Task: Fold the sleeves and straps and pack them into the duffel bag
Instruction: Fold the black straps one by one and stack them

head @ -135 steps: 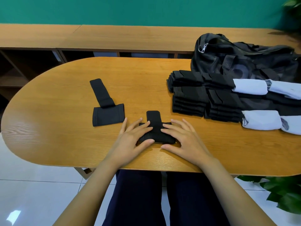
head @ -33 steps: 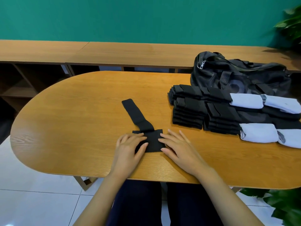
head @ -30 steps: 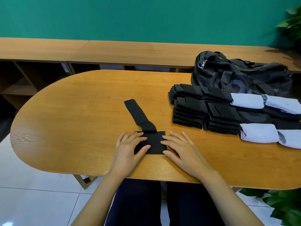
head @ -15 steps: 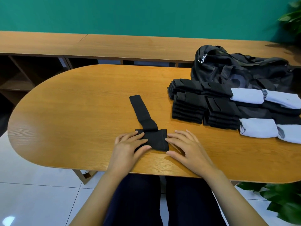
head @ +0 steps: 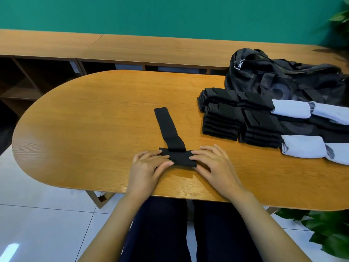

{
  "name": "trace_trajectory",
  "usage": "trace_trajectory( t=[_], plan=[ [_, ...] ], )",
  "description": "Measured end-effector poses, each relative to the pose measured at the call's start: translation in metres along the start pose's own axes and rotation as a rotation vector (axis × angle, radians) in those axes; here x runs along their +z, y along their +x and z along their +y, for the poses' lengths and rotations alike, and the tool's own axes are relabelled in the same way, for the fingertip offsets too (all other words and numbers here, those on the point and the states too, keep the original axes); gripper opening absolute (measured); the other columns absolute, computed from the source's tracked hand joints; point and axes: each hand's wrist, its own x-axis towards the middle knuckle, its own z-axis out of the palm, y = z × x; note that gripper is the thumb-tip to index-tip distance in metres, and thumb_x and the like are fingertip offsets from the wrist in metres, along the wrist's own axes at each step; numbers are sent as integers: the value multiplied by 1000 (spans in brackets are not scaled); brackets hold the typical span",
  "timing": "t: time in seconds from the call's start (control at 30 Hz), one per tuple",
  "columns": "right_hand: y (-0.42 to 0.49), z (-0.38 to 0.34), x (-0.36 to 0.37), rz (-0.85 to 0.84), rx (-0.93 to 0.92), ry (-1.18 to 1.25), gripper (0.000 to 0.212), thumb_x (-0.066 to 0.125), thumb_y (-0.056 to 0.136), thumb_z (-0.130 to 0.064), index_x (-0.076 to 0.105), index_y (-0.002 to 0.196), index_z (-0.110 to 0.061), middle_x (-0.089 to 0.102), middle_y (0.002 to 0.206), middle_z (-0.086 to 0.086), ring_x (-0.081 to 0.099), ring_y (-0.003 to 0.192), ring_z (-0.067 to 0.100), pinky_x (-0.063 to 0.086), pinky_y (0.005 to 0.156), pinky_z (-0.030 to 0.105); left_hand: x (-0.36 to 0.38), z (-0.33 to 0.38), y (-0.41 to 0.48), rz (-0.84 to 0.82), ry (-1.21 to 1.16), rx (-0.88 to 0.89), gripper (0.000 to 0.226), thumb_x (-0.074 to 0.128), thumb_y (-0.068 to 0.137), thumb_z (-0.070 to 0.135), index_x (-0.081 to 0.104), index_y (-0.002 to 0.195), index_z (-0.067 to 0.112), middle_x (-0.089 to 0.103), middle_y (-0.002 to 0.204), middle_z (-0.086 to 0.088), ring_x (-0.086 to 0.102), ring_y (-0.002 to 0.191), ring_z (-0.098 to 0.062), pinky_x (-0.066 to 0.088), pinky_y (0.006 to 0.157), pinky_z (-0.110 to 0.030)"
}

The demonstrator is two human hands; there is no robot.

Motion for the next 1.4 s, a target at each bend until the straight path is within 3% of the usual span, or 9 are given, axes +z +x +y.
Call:
trace_trajectory(
  t=[0.13,0.23,0.4,0.67,0.77,0.9,1.13,1.23,1.4],
  plan=[
    [7,-6,-1,125,109,83,26,59,91,-35,72,112,-25,62,105,-16,52,111,9,27,111,38,-12,5,5,-10,-283,-170,43,32,97,62,68,103,39,64,97,39,59,102,7,35,102,-36],
    [13,-7,-2,111,277,190,28,59,91,-41,72,108,-24,57,101,-11,50,109,15,37,100,35,-19,8,12,-88,-396,-248,34,54,86,63,60,116,48,66,109,30,57,110,1,41,99,-29],
    [23,-5,4,115,370,328,36,51,88,-55,70,104,-29,63,95,-8,58,97,17,49,89,47,-12,12,16,6,-428,-361,55,73,85,11,52,133,28,70,98,15,65,94,2,46,92,-11],
    [34,-5,15,143,358,289,27,67,90,-33,69,114,-23,59,78,-19,55,91,11,47,89,49,-4,7,14,67,-298,-424,70,74,84,17,41,146,22,62,93,9,59,91,-5,42,88,-7],
    [36,-2,17,120,347,295,30,68,88,-32,67,117,-23,60,79,-19,54,92,11,46,91,49,-2,4,14,59,-217,-420,66,74,85,20,43,144,23,58,90,11,52,95,-4,44,93,-20],
    [36,1,17,67,300,246,36,67,89,-34,63,124,-27,62,90,-18,49,98,7,42,95,44,-1,2,13,67,-94,-369,54,72,87,22,51,137,23,55,91,10,50,94,-10,46,91,-47],
    [32,-6,8,-189,-13,-90,62,24,95,-64,38,148,-35,31,156,-12,17,147,12,13,119,41,-11,-7,14,-224,-30,-118,77,49,82,68,43,146,26,33,155,10,21,144,-4,17,117,-37],
    [29,-3,10,-311,-91,-180,63,13,95,-67,29,151,-40,16,161,-13,-1,151,13,-1,122,46,-9,-16,13,-380,-28,-63,87,43,78,80,39,148,30,20,159,17,2,147,4,1,122,-44],
    [27,-2,13,-335,-58,-165,63,12,95,-68,29,150,-42,19,161,-13,0,151,13,-3,122,47,-7,-18,13,-388,-42,-94,73,41,82,72,46,143,31,32,155,17,9,146,6,2,123,-47]
  ],
)
